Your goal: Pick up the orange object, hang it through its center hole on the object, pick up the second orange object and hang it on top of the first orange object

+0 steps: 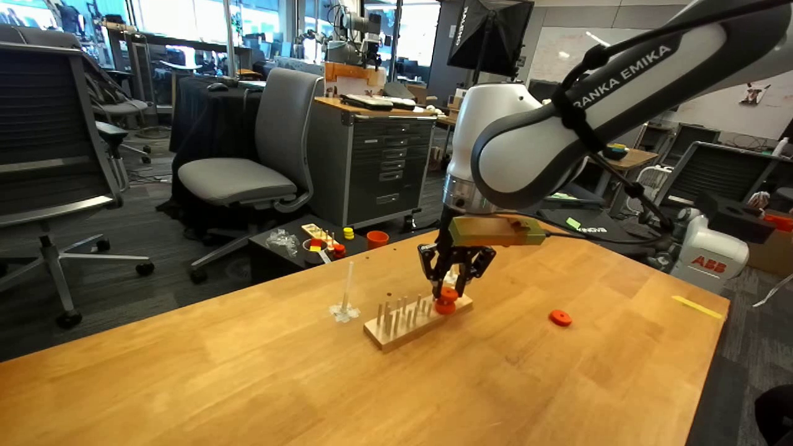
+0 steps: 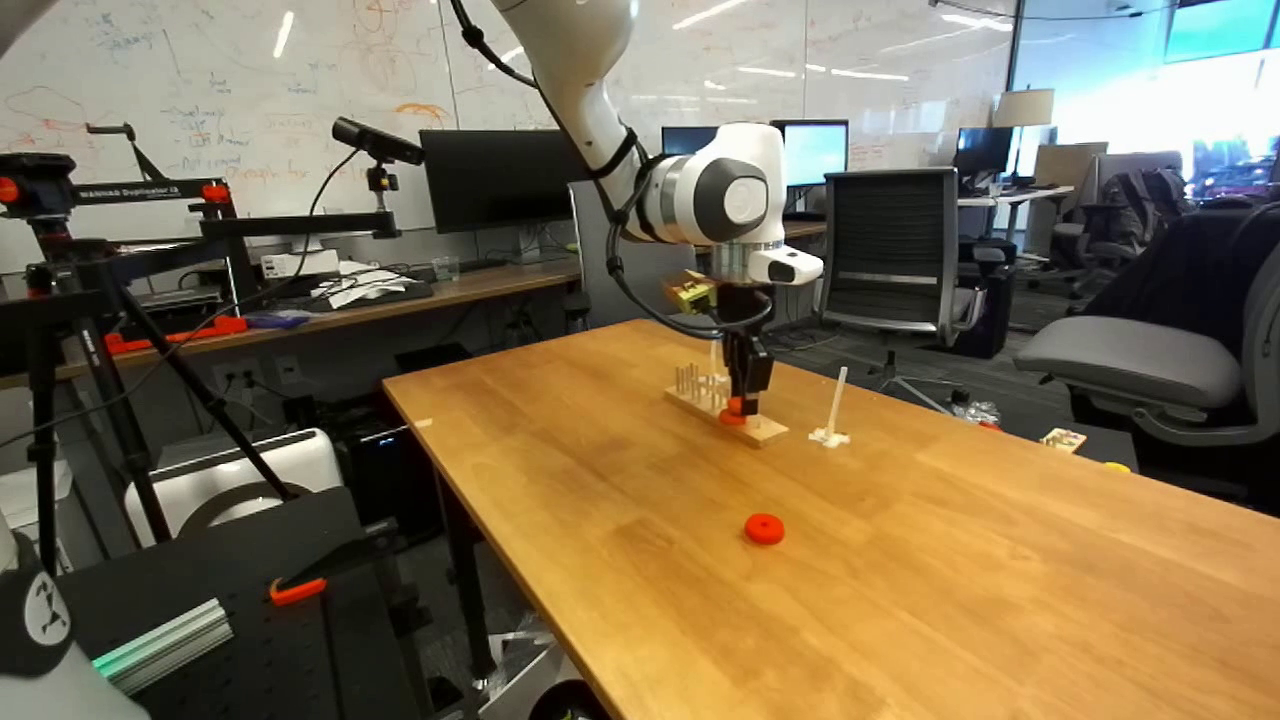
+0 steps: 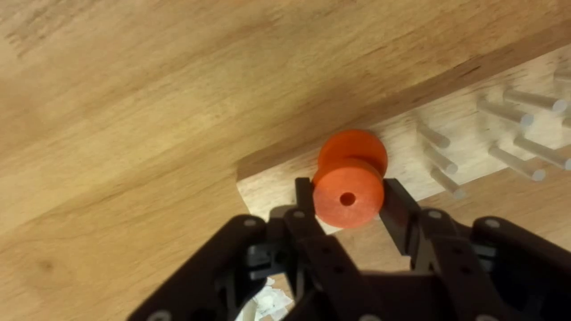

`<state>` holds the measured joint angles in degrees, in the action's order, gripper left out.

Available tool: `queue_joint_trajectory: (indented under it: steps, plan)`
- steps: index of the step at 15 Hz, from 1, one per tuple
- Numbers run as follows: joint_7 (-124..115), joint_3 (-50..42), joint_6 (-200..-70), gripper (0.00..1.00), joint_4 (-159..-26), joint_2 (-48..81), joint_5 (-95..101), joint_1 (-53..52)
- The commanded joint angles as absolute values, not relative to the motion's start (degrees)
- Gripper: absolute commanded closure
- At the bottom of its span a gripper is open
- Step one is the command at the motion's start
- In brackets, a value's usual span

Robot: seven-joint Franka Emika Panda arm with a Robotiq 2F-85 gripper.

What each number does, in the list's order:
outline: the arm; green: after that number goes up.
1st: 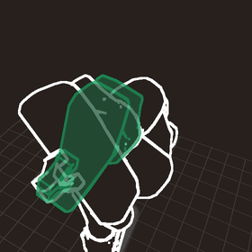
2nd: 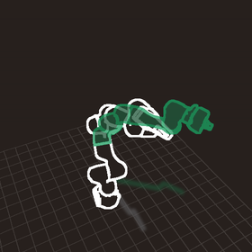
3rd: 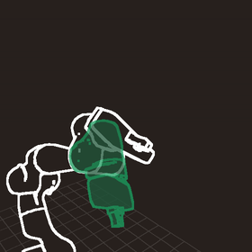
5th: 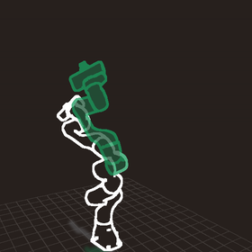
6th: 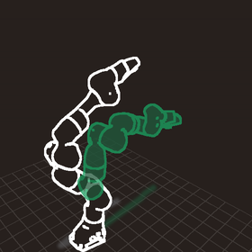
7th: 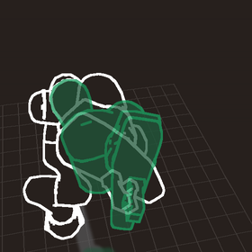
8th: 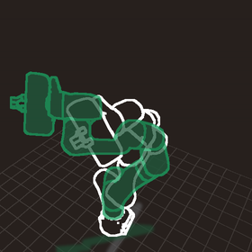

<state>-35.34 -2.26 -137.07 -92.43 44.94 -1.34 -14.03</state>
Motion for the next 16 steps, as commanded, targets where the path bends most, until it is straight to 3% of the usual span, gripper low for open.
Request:
queue_joint_trajectory:
  steps: [1, 16]
  plan:
    - [-33.0, -1.3, -134.7, 0.82, -89.3, 46.5, -3.0, -12.7]
    - [-36.9, 0.7, -133.7, 0.82, -92.1, 41.7, -3.7, -18.0]
